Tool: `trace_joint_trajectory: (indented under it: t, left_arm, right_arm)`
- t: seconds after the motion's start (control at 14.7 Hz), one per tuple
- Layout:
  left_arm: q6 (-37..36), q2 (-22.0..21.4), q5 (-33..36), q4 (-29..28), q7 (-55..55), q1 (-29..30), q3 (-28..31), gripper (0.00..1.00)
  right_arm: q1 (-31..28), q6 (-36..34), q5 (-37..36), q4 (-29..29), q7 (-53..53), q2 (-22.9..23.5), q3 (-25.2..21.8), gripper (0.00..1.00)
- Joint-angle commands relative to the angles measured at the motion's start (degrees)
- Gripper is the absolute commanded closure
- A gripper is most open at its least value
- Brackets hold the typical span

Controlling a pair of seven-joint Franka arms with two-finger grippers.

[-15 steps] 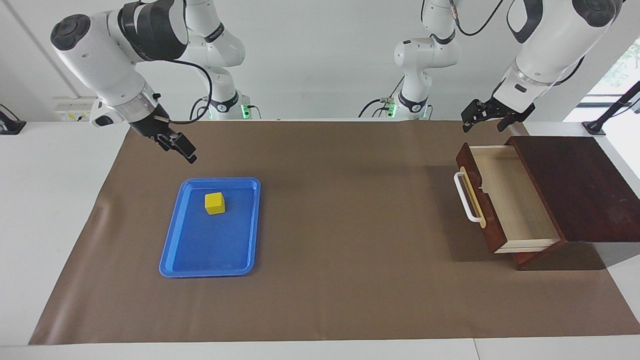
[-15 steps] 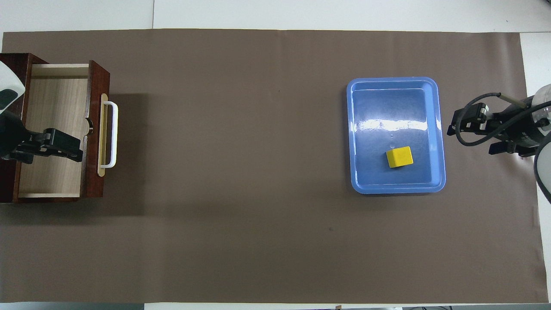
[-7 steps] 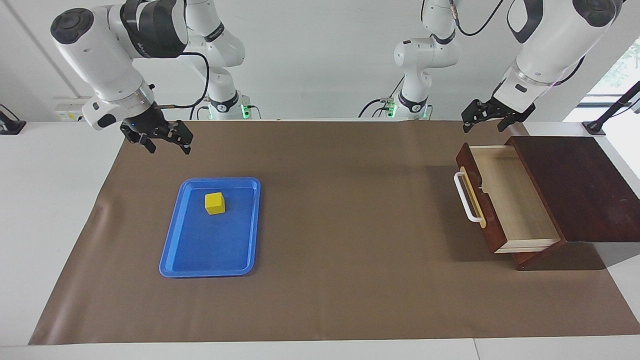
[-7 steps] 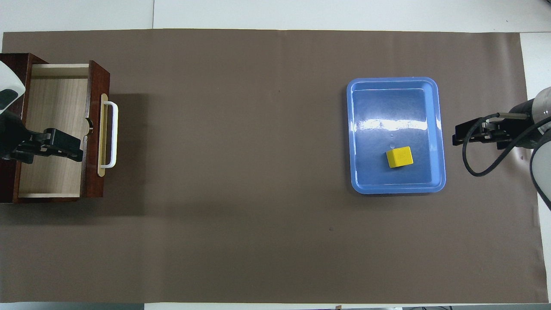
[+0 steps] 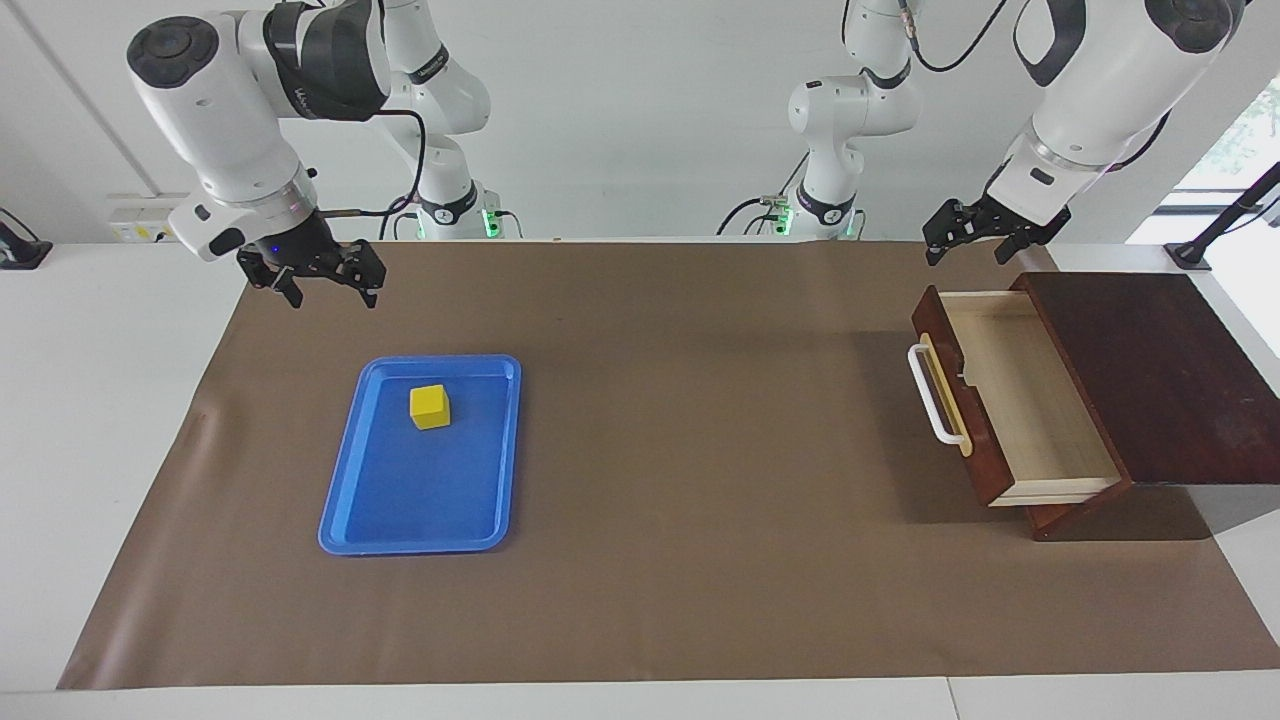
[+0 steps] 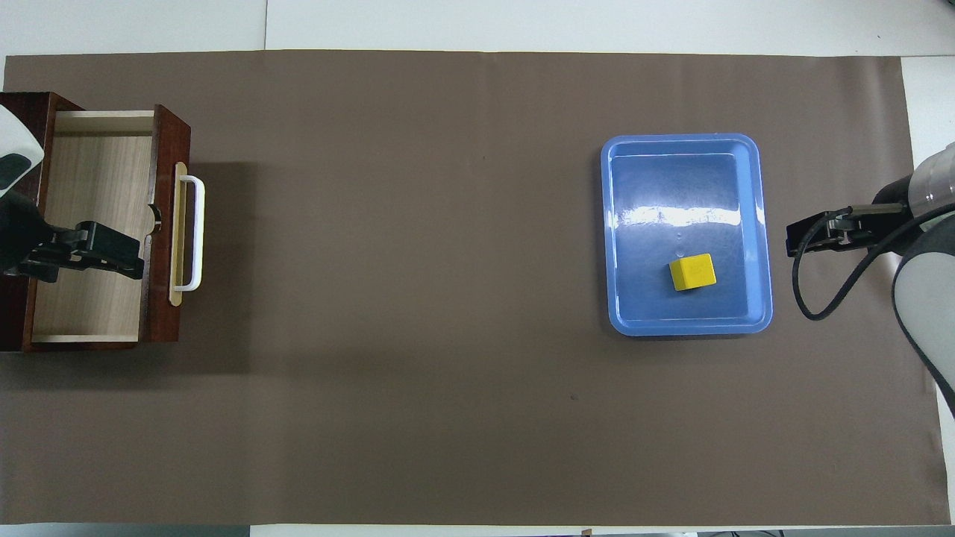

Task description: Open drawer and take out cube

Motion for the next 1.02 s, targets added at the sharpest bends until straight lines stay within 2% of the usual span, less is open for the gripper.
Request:
trace_joint_trajectory:
  t: [0.0, 0.2, 0.95]
  left_arm:
    - [1.2, -1.3, 0.0, -1.4, 0.3, 0.0, 0.0, 0.0]
    - [1.2, -1.3, 0.0, -1.4, 0.2, 0.0, 0.0, 0.0]
    - [1.2, -1.3, 0.0, -1.4, 0.1, 0.0, 0.1, 0.0]
  right_arm:
    - [-0.7, -2.0, -0.8, 0.3, -4.7, -0.4, 0.5, 0.0]
    - [-0.8, -2.2, -0.7, 0.2, -8.5, -0.5, 0.4, 0.0]
    - [-0.7, -2.8, -0.5, 0.2, -7.8, -0.5, 0.4, 0.0]
